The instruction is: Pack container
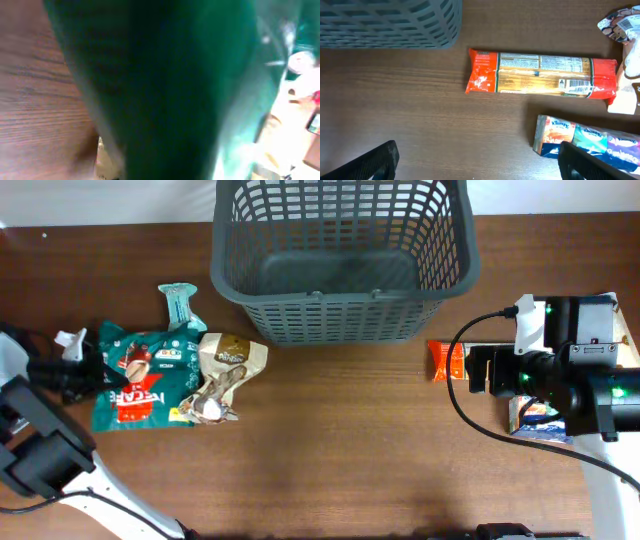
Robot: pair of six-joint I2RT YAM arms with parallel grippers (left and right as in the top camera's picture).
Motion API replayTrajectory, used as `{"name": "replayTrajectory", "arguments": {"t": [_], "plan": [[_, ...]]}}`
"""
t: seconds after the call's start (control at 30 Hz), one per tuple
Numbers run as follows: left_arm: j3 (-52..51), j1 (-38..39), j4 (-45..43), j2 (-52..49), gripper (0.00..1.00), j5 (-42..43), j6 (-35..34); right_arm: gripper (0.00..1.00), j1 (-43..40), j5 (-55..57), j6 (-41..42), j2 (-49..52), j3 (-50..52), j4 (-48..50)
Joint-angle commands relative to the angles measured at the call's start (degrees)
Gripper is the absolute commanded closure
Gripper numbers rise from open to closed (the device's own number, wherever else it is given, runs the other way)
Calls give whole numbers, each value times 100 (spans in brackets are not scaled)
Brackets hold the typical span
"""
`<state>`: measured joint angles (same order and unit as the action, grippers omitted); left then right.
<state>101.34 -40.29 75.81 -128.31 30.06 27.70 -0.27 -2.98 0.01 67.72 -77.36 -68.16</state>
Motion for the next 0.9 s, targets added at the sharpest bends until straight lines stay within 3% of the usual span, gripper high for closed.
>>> {"name": "replayTrajectory", "arguments": {"t": [0.0,0.17,0.47,0.87], "plan": [[1154,22,494,107,98,562,-109,1,26,42,57,-7,-81,-9],[2472,22,1178,339,98,804,-114,1,26,42,57,-7,-81,-74],[4645,83,2087,614,98,2208,-382,1,26,44,55,-7,-81,-90],[5038,282,2087,1274,98,2422,-522,1,26,46,52,-7,-81,-153]]}}
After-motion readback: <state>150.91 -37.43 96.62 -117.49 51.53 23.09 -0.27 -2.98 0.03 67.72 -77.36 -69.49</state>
